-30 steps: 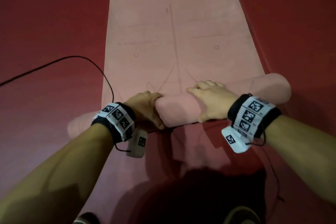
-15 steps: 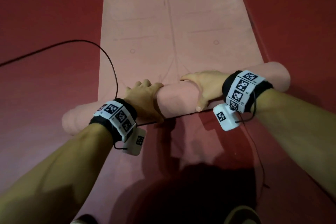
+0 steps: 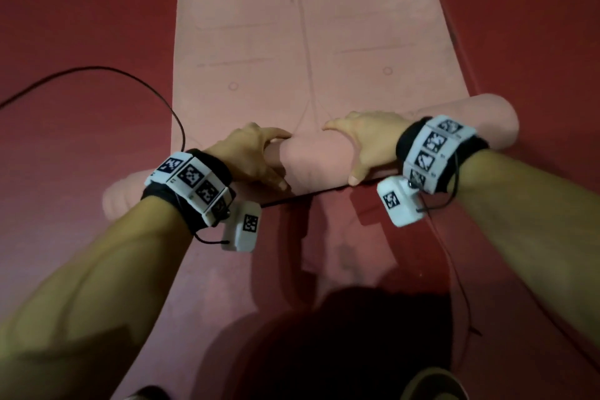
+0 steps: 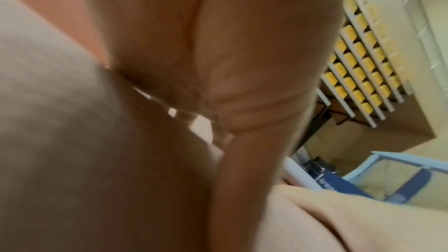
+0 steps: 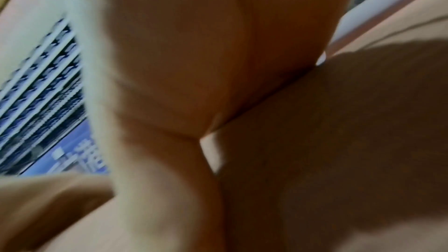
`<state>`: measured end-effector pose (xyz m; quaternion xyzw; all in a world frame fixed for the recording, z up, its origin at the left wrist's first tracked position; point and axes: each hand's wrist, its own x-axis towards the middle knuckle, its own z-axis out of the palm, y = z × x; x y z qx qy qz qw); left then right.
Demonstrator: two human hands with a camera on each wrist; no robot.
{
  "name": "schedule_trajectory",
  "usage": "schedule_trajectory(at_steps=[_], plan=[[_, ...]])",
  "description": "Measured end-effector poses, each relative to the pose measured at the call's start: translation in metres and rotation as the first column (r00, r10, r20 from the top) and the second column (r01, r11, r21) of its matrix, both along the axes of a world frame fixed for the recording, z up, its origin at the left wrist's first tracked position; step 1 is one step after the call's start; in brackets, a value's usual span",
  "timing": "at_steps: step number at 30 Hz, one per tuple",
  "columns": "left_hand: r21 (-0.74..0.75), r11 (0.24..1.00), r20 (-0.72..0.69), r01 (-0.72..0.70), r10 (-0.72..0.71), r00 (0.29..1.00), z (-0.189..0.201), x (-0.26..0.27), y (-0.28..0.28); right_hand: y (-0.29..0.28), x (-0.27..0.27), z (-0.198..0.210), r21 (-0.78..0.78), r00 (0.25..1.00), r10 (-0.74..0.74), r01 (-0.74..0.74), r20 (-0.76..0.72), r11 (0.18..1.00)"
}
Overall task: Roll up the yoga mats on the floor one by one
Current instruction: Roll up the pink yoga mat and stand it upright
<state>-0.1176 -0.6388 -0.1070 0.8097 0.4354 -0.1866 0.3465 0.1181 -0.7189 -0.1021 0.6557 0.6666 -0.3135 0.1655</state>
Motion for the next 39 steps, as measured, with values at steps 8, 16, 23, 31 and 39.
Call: schedule_trajectory(at_steps=[8,16,23,31,39], plan=[[0.248,0.957,-0.155,0.152,-0.116,0.981,-0.005,0.004,-0.018,0.018,0.011,0.004,-0.038,0.985,-0.090,0.085,-0.150,0.996],[0.094,0.987,-0.196,0.130,-0.110,0.974,0.001,0.016,0.012,-0.024,-0.004,-0.017,0.352,0.975,0.080,-0.150,0.208,0.924],[0.311,0.945,-0.161,0.097,-0.048,0.986,-0.004,0.013,-0.007,0.016,-0.001,-0.003,0.214,0.989,0.030,-0.060,0.142,0.975],[0.299,0.953,-0.137,0.050,-0.009,0.991,-0.003,0.021,0.018,0.018,0.012,-0.008,0.330,0.998,-0.035,0.015,0.053,0.944],[0.228,0.974,-0.048,0.003,0.008,0.999,0.005,0.019,0.039,0.017,0.009,-0.019,0.410,0.967,-0.017,-0.091,0.252,0.907]])
